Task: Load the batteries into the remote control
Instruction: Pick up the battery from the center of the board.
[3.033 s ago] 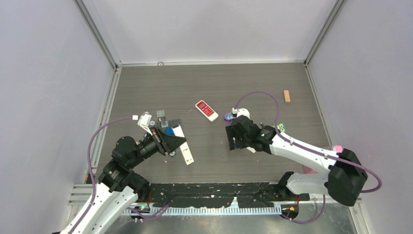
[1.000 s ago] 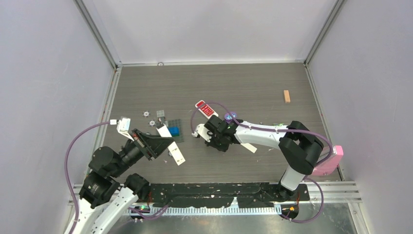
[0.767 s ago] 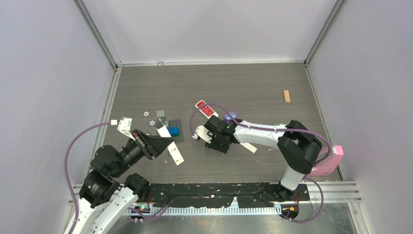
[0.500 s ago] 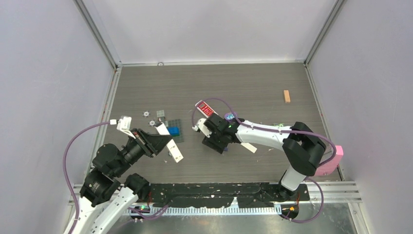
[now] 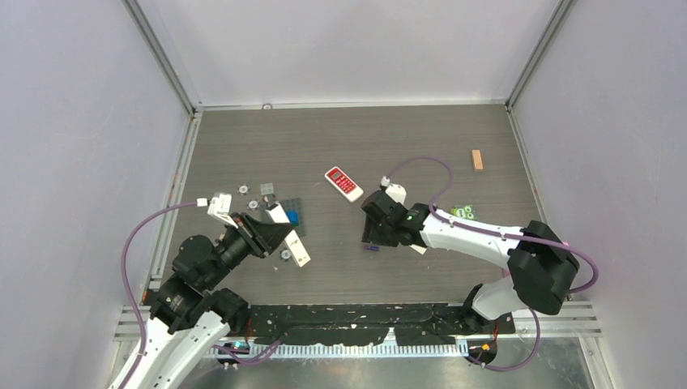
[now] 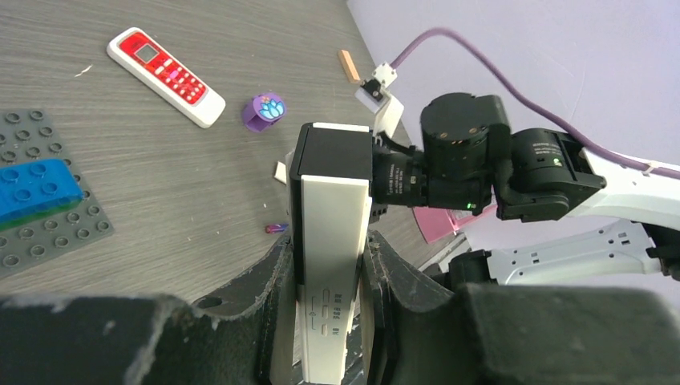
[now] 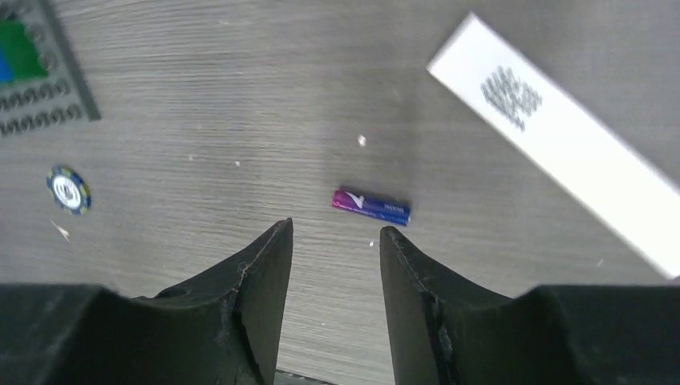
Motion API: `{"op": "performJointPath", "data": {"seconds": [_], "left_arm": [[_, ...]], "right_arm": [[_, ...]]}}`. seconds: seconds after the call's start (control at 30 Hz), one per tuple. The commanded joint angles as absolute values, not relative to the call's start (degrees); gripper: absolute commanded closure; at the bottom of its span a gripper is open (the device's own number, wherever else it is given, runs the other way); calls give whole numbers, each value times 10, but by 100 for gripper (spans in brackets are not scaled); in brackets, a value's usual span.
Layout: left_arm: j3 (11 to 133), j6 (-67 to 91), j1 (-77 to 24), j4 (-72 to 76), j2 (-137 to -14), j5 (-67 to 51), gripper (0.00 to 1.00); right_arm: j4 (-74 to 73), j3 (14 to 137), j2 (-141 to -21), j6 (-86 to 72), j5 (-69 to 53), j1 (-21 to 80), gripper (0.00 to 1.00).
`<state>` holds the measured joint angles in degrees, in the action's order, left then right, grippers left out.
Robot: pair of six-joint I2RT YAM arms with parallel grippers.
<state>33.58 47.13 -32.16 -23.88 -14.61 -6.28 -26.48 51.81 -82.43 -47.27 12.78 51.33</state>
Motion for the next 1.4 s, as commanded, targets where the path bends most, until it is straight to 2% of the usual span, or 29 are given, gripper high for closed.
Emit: {"op": "performJointPath", "data": {"seconds": [0.0,0.2,0.5,0.7,1.13,1.37], "left_arm": [[312,448,-323,-137,-134,-109,91],[303,421,-322,-116,-147,-152,91],[283,418,-323,-75,-160,-183,91],[283,414,-323,-77,-162,-181,91],[283,411,-322,-84,-166,-177,91],[283,411,-323,-88,-163,-177,91]], "right_arm": [[-257,483,-804,-781,153,518,51],[-329,483,-825,-955,156,517,52],[-333,479,-872,-1066,117,518,53],[-339,479,-888,-1101,127,518,54],[-386,513,-928,-1121,148,513,69],[-409,535,-957,-1102,142,508,64]]}}
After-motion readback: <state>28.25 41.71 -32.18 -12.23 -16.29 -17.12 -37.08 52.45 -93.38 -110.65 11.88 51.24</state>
